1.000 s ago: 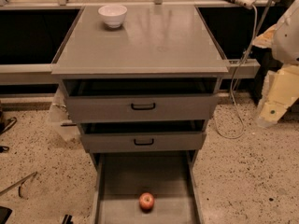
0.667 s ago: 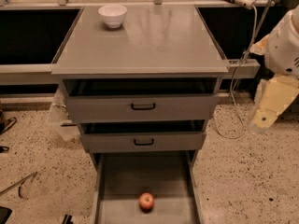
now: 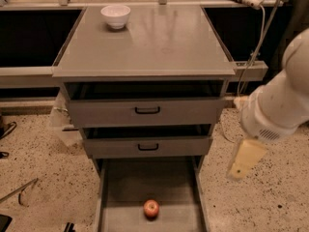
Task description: Pick apple from bottom drawer and place on counter
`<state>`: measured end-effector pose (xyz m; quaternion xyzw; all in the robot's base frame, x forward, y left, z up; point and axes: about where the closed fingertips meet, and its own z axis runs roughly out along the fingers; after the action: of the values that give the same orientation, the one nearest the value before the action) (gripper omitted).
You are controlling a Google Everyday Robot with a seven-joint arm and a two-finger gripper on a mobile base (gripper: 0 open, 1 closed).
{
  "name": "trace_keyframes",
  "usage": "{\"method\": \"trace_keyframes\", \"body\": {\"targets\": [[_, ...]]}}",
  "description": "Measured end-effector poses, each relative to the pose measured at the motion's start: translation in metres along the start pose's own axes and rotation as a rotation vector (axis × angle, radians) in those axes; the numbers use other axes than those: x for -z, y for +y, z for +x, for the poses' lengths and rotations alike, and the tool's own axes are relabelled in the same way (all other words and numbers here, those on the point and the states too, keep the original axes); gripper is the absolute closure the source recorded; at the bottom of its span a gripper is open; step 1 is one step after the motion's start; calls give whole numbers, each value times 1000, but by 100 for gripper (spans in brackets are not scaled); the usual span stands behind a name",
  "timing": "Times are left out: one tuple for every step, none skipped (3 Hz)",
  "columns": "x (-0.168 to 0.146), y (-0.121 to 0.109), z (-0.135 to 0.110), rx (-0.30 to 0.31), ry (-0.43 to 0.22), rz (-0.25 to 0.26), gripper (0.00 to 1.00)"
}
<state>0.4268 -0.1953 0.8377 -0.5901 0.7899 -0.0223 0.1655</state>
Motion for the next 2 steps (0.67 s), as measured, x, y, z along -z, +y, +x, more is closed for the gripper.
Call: {"method": "trace_keyframes", "body": {"targets": [[-89,27,14,-39,-50,-71,0],[-99,16,10,-46,-81,-24,0]]}}
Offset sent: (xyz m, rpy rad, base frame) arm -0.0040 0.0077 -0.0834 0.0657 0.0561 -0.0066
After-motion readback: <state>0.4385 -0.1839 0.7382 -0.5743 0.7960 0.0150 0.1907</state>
